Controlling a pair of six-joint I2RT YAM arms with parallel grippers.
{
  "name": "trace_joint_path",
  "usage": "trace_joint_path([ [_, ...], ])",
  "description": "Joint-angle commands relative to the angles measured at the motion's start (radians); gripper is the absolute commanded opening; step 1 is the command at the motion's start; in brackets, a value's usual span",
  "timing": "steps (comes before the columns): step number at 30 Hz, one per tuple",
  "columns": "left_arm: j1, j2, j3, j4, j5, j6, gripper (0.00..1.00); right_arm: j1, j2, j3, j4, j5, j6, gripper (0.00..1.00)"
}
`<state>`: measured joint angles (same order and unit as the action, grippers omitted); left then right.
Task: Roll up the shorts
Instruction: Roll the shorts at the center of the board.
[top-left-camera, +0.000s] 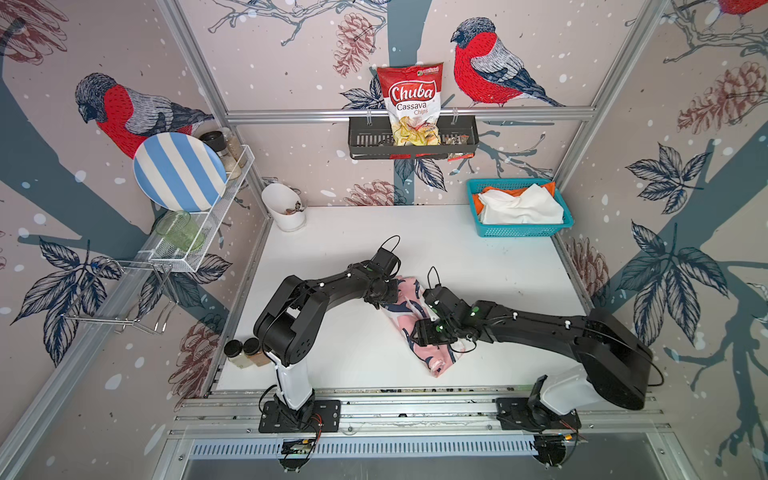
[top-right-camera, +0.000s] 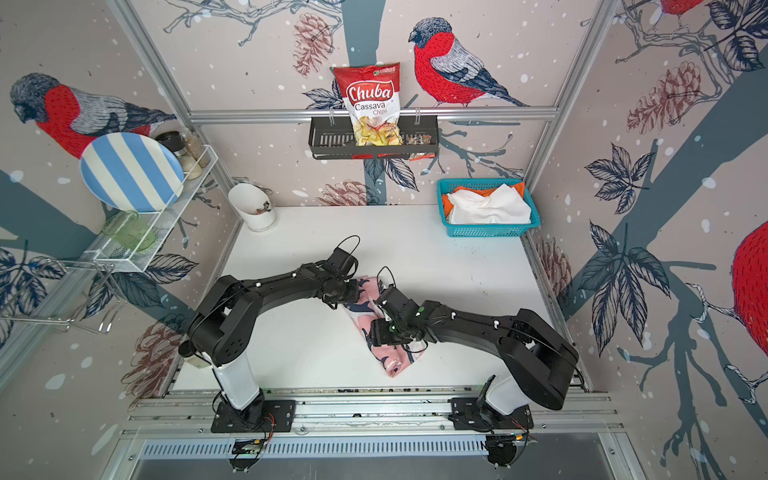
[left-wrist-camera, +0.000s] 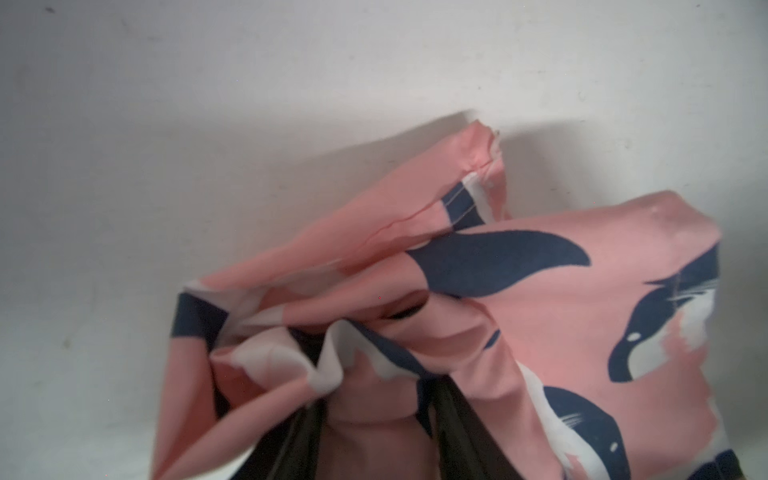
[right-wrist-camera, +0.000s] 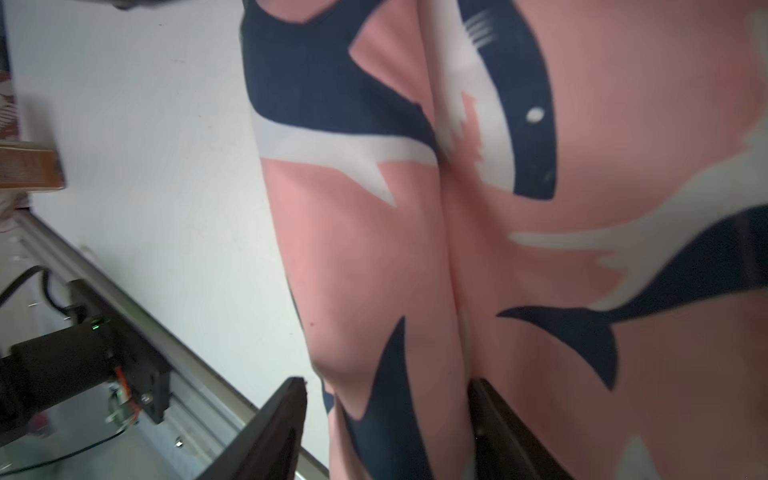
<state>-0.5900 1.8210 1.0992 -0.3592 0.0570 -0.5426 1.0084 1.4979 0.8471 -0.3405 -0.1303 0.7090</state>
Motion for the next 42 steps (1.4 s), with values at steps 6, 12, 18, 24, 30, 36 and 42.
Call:
trace_joint_path([
  [6,-0.002,0.008,0.003,0.003,0.01,0.023,0.47,0.222,0.18,0.355,-0.532,0.571,0.033,0.75],
  [12,0.004,0.014,0.007,0.002,0.012,0.028,0.48,0.314,0.387,0.502,-0.672,0.658,0.07,0.8],
  [18,0.014,0.029,0.008,0.003,0.018,0.032,0.48,0.36,0.465,0.492,-0.695,0.635,0.131,0.65],
  [24,0.03,0.032,0.004,0.007,0.024,0.034,0.48,0.403,0.464,0.516,-0.709,0.64,0.177,0.24],
  [30,0.04,-0.025,0.012,-0.013,0.0,0.038,0.56,0.372,0.329,0.376,-0.511,0.493,0.154,0.15],
  [36,0.041,-0.122,0.008,-0.054,-0.021,0.039,0.61,0.207,0.003,-0.003,-0.015,0.08,0.156,0.14],
  [42,0.01,-0.172,0.063,-0.091,-0.006,0.066,0.62,-0.01,-0.2,-0.314,0.309,-0.236,0.189,0.15],
])
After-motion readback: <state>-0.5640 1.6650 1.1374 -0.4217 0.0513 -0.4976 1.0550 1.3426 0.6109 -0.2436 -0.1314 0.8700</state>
